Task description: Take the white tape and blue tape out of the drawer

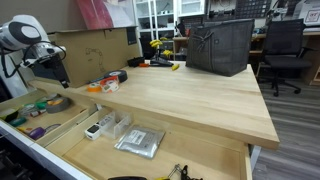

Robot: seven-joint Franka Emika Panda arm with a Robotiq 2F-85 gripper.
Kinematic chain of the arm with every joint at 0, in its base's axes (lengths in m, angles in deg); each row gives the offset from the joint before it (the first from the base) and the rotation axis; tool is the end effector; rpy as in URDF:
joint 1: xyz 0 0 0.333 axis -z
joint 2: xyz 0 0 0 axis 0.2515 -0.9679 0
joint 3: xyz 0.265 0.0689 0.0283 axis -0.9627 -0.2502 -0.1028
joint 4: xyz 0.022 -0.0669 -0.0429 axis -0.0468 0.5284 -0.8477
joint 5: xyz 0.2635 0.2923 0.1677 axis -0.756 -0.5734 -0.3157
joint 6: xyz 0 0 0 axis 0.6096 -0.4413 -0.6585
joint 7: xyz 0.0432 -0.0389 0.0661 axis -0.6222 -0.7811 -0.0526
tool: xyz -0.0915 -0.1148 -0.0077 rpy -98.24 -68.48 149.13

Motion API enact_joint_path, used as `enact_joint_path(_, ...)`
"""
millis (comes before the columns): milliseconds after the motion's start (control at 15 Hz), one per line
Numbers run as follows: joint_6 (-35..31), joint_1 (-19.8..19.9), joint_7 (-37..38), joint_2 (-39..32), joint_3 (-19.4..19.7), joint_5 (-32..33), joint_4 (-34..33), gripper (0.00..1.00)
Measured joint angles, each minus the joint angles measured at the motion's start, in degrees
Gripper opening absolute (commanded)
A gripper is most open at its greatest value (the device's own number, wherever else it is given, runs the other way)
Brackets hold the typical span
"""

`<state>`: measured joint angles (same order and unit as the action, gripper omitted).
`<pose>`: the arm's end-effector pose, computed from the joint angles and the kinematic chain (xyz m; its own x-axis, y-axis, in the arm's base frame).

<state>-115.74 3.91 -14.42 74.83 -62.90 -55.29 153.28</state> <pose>0.5424 0.1359 0.1927 0.9339 -0.3359 0.1222 -0.3521 -0.9236 0.1514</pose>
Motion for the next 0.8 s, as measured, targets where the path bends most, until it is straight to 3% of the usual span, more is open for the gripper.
enact_joint_path(467, -1.4, -1.6, -7.8, -1.1, -4.4, -7.3, 4.9, 1.0)
enact_joint_path(800, -1.6, -4.5, -10.1, -3.1, -5.8, -7.7, 6.2, 1.0)
